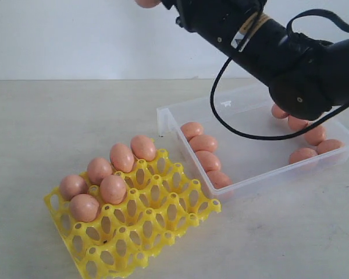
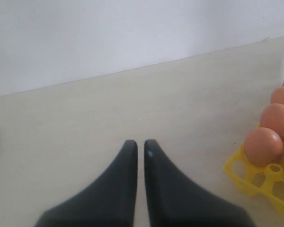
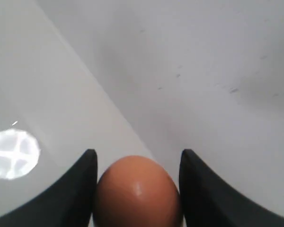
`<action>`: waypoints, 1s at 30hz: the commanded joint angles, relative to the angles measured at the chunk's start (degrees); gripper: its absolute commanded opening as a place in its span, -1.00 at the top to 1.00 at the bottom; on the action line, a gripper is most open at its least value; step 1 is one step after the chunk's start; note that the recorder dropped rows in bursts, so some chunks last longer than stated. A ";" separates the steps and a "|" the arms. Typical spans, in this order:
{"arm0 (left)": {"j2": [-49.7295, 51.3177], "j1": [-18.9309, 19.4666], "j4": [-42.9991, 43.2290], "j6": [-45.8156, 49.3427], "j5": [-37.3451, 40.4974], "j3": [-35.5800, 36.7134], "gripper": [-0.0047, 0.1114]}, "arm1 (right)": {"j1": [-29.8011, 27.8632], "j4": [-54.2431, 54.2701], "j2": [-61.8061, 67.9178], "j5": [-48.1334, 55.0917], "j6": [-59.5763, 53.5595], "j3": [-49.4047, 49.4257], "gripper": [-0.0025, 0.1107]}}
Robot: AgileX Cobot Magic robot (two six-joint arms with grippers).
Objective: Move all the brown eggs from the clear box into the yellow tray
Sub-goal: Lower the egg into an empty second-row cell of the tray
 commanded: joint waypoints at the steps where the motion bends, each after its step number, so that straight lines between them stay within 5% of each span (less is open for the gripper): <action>1: -0.18 -0.44 -0.11 -0.18 -0.02 0.20 0.85 | -0.20 -16.92 -0.13 -2.23 3.68 -0.33 0.96; 8: -0.18 -0.44 -0.11 -0.18 -0.02 0.20 0.85 | -0.20 -51.91 -0.13 5.11 9.79 -0.33 0.96; 13: -0.18 -0.44 -0.11 -0.18 -0.02 0.20 0.85 | -0.20 -67.44 -0.13 5.21 16.13 -0.33 0.96; 23: -0.18 -0.44 -0.11 -0.18 -0.02 0.20 0.85 | -0.20 -69.76 0.01 17.04 16.03 -0.33 0.96; 30: -0.18 -0.44 -0.11 -0.18 -0.02 0.20 0.85 | -0.20 -59.16 4.95 20.07 9.11 -0.33 0.96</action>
